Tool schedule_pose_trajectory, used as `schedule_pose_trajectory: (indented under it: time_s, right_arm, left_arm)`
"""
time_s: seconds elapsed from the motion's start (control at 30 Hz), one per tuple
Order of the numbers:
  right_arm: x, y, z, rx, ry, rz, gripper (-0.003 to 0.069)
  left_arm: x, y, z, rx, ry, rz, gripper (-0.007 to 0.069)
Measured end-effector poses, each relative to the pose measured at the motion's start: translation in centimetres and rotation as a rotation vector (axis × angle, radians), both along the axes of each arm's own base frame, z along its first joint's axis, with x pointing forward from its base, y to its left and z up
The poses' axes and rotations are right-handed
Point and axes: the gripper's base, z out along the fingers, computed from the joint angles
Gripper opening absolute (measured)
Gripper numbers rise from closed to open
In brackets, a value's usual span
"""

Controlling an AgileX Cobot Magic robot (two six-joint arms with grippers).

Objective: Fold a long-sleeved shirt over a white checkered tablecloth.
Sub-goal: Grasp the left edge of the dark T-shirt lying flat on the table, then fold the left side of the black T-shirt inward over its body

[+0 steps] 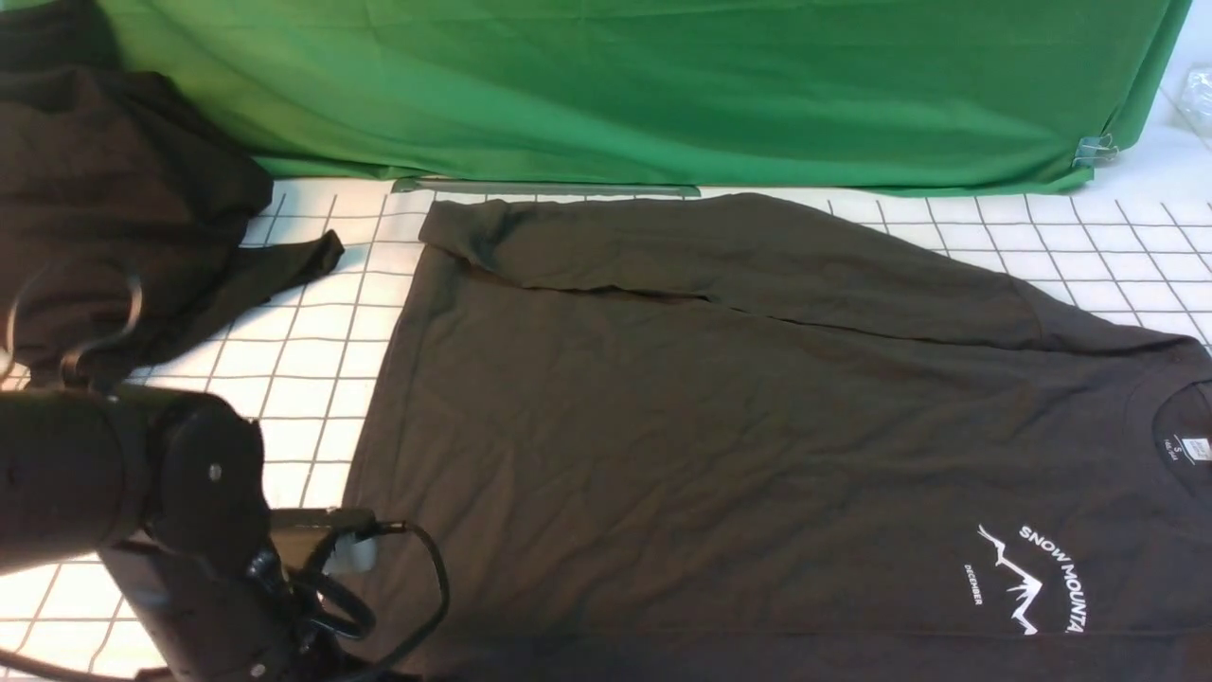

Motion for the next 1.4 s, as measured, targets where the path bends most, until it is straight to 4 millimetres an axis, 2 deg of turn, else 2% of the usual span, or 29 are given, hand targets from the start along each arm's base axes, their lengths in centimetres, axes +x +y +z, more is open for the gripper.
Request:
schedule_pose_trajectory:
  time_s: [0.13, 0.27, 0.37, 0.4, 0.53, 0.57, 0.83, 0.93, 0.97, 1.0, 1.03, 1.1, 1.13, 1.17, 1.23, 1.27, 1.3, 1.33, 1.37, 1.4]
  right_arm:
    - [0.0, 0.0, 0.0, 0.0, -0.004, -0.001, 0.0068]
    - [0.0, 0.0, 0.0, 0.0, -0.004, -0.001, 0.0071]
    - [0.0, 0.0, 0.0, 0.0, -0.002, 0.0, 0.0071]
    - [0.0, 0.0, 0.0, 0.0, -0.002, 0.0, 0.0071]
    - [0.0, 0.0, 0.0, 0.0, -0.001, 0.0, 0.0073]
    - [0.0, 0.0, 0.0, 0.0, -0.001, 0.0, 0.0073]
    - [0.0, 0.0, 0.0, 0.0, -0.001, 0.0, 0.0074]
    - [0.0, 0.0, 0.0, -0.001, -0.001, 0.0, 0.008]
    - [0.0, 0.0, 0.0, -0.001, -0.001, 0.0, 0.0083]
    - [0.0, 0.0, 0.0, -0.001, -0.001, 0.0, 0.0083]
    - [0.0, 0.0, 0.0, -0.001, -0.001, 0.0, 0.0085]
    - [0.0, 0.0, 0.0, -0.001, -0.001, 0.0, 0.009]
    - [0.0, 0.0, 0.0, -0.001, -0.001, 0.0, 0.009]
    - [0.0, 0.0, 0.0, -0.001, -0.001, 0.0, 0.0095]
    - [0.0, 0.0, 0.0, 0.0, -0.001, 0.0, 0.0098]
    - [0.0, 0.0, 0.0, 0.0, -0.001, 0.0, 0.0099]
    - [0.0, 0.0, 0.0, 0.0, -0.001, 0.0, 0.0101]
    - [0.0, 0.0, 0.0, 0.0, -0.001, 0.0, 0.0101]
    - [0.0, 0.0, 0.0, 0.0, -0.001, 0.0, 0.0101]
    - [0.0, 0.0, 0.0, 0.0, -0.001, 0.0, 0.0103]
  left_arm:
    - [0.3, -0.2, 0.0, -0.021, -0.037, 0.009, 0.0393]
    - [0.6, -0.4, -0.4, -0.033, -0.044, 0.024, 0.0341]
    - [0.6, -0.4, -0.9, -0.022, -0.018, 0.02, 0.0235]
    - [0.6, -0.4, -0.9, -0.022, -0.018, 0.02, 0.0227]
    - [0.4, -0.4, -0.7, -0.033, -0.018, 0.007, 0.0045]
    - [0.2, -0.4, -0.5, -0.037, -0.019, 0.003, 0.0037]
    - [-1.0, 0.0, 4.4, -0.101, -0.1, -0.023, 0.003]
    - [-0.3, -0.2, 7.9, -0.136, -0.215, -0.024, 0.003]
    - [0.3, -0.3, 9.4, -0.143, -0.271, -0.031, 0.003]
    - [0.4, -0.4, 9.7, -0.143, -0.281, -0.032, 0.003]
    - [0.9, -0.4, 10.8, -0.145, -0.325, -0.036, 0.003]
    - [2.9, -0.6, 14.7, -0.136, -0.499, -0.04, 0.003]
    - [3.2, -0.6, 15.3, -0.133, -0.526, -0.04, 0.003]
    - [4.8, -0.7, 18.1, -0.12, -0.651, -0.03, 0.003]
    - [6.6, -0.5, 20.3, -0.111, -0.733, -0.005, 0.003]
    - [6.8, -0.6, 20.5, -0.113, -0.738, -0.004, 0.003]
    - [8.8, -0.4, 21.3, -0.112, -0.752, 0.026, 0.003]
    - [8.9, -0.3, 21.6, -0.114, -0.76, 0.029, 0.003]
    - [11.5, -0.2, 21.0, -0.105, -0.728, 0.039, 0.003]
    - [12.9, -0.1, 20.3, -0.101, -0.7, 0.044, 0.003]
